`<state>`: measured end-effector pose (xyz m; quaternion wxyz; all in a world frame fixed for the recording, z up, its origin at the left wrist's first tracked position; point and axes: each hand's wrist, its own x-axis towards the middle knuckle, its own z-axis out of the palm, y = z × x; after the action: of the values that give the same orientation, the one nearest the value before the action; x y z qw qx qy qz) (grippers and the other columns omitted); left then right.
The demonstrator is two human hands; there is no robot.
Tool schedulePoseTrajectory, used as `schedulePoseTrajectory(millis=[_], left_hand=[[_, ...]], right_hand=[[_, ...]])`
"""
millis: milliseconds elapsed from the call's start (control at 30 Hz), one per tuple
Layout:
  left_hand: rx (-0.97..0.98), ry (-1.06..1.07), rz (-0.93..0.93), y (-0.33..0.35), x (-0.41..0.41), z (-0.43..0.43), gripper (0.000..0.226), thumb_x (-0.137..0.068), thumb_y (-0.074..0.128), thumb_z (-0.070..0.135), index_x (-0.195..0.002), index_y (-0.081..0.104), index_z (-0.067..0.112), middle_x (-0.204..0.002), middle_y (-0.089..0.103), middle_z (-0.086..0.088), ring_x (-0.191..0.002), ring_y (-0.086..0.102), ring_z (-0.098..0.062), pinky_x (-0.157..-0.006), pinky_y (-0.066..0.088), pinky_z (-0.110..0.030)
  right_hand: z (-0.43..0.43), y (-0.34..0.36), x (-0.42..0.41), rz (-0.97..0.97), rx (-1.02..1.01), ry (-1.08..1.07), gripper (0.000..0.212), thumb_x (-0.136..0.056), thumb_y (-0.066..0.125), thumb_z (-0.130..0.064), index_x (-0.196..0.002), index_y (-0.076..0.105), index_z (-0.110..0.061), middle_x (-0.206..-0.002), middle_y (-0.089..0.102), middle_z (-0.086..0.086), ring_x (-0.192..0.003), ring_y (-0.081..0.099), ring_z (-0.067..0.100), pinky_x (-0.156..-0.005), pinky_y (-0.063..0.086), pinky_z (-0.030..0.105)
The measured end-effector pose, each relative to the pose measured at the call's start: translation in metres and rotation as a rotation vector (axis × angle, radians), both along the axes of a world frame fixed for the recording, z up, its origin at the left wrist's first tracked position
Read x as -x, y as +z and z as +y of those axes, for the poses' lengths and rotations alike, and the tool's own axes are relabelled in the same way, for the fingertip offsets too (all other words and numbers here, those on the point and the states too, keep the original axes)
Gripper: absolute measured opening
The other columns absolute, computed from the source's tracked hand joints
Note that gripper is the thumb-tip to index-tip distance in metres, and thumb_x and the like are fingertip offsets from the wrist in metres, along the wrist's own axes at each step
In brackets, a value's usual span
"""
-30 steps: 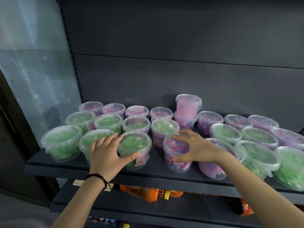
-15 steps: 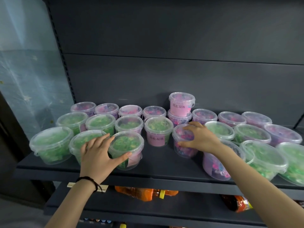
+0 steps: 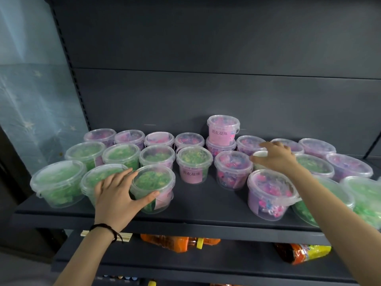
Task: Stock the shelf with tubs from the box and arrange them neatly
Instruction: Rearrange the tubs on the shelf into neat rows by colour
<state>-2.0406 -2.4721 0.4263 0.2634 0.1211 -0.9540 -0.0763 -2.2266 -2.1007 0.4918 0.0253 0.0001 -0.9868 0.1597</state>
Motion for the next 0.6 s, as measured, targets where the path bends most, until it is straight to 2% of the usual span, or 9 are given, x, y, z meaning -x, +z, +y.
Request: schedulePoseTrajectory(millis=[33, 67, 100, 133, 267, 333, 400, 500, 600], left_hand=[[-0.003, -0.001, 0.002, 0.000, 0.000, 0.000, 0.103, -0.063, 0.019, 0.094, -0.131, 0.055, 0.026, -0.140, 0.049, 0.009, -0.130, 0.039, -0.018, -0.105, 0.017, -0.036], [-0.005, -0.002, 0.004, 0.000, 0.000, 0.000, 0.103, -0.063, 0.018, 0.094, -0.131, 0.055, 0.026, -0.140, 0.049, 0.009, -0.130, 0.038, -0.017, -0.105, 0.016, -0.036], [-0.009, -0.003, 0.004, -0.001, 0.000, 0.000, 0.104, -0.063, 0.018, 0.094, -0.131, 0.055, 0.026, -0.140, 0.049, 0.009, -0.130, 0.038, -0.017, -0.105, 0.016, -0.036], [-0.013, -0.004, 0.002, -0.001, 0.000, 0.000, 0.104, -0.063, 0.018, 0.095, -0.131, 0.055, 0.026, -0.140, 0.049, 0.009, -0.130, 0.038, -0.018, -0.105, 0.016, -0.036], [-0.011, -0.004, 0.003, -0.001, 0.001, 0.000, 0.103, -0.064, 0.017, 0.095, -0.129, 0.057, 0.026, -0.138, 0.051, 0.009, -0.128, 0.040, -0.018, -0.104, 0.018, -0.037], [-0.013, -0.006, 0.003, -0.001, 0.001, -0.001, 0.102, -0.064, 0.018, 0.094, -0.129, 0.057, 0.025, -0.137, 0.052, 0.009, -0.126, 0.041, -0.019, -0.103, 0.020, -0.038], [-0.012, -0.005, 0.002, -0.002, 0.000, 0.000, 0.101, -0.065, 0.019, 0.094, -0.128, 0.058, 0.025, -0.135, 0.054, 0.009, -0.125, 0.042, -0.019, -0.102, 0.021, -0.038], [-0.020, -0.003, 0.006, -0.002, 0.000, 0.001, 0.101, -0.065, 0.020, 0.094, -0.127, 0.059, 0.025, -0.132, 0.056, 0.008, -0.124, 0.042, -0.019, -0.102, 0.021, -0.038], [-0.031, -0.003, 0.002, -0.002, 0.001, 0.001, 0.099, -0.065, 0.022, 0.093, -0.128, 0.058, 0.025, -0.131, 0.056, 0.008, -0.124, 0.042, -0.019, -0.102, 0.023, -0.040]], right_hand=[[0.008, -0.002, 0.007, -0.085, -0.024, -0.029, 0.072, -0.069, 0.061, -0.072, -0.132, 0.047, -0.040, -0.147, 0.037, 0.009, -0.137, 0.032, 0.037, -0.110, 0.030, 0.050], [0.017, -0.009, 0.018, -0.148, -0.069, -0.044, 0.070, -0.058, 0.059, -0.082, -0.118, 0.051, -0.048, -0.141, 0.043, 0.007, -0.132, 0.039, 0.037, -0.106, 0.034, 0.050], [0.030, -0.023, 0.040, -0.183, -0.093, -0.053, 0.074, -0.046, 0.053, -0.093, -0.106, 0.053, -0.049, -0.133, 0.049, 0.004, -0.126, 0.046, 0.035, -0.101, 0.037, 0.051], [0.037, -0.033, 0.051, -0.208, -0.114, -0.047, 0.084, -0.037, 0.047, -0.099, -0.103, 0.054, -0.047, -0.131, 0.053, 0.000, -0.122, 0.050, 0.033, -0.100, 0.039, 0.051], [0.025, -0.014, 0.023, -0.204, -0.030, 0.002, 0.112, -0.034, 0.060, -0.088, -0.136, 0.044, -0.044, -0.151, 0.038, -0.001, -0.139, 0.034, 0.029, -0.115, 0.023, 0.047], [0.023, -0.010, 0.022, -0.240, 0.029, 0.009, 0.134, -0.019, 0.060, -0.091, -0.140, 0.040, -0.038, -0.153, 0.034, 0.000, -0.141, 0.031, 0.028, -0.116, 0.021, 0.047], [0.023, -0.007, 0.023, -0.258, 0.008, 0.047, 0.143, -0.016, 0.058, -0.092, -0.144, 0.036, -0.034, -0.155, 0.032, -0.001, -0.142, 0.031, 0.027, -0.116, 0.024, 0.045], [0.025, -0.011, 0.022, -0.210, 0.014, 0.052, 0.123, -0.029, 0.060, -0.088, -0.139, 0.041, -0.037, -0.151, 0.039, 0.001, -0.139, 0.035, 0.029, -0.114, 0.025, 0.046], [0.026, -0.005, 0.019, -0.105, 0.017, -0.002, 0.105, -0.038, 0.056, -0.084, -0.134, 0.045, -0.044, -0.151, 0.037, 0.006, -0.140, 0.029, 0.034, -0.115, 0.019, 0.045]])
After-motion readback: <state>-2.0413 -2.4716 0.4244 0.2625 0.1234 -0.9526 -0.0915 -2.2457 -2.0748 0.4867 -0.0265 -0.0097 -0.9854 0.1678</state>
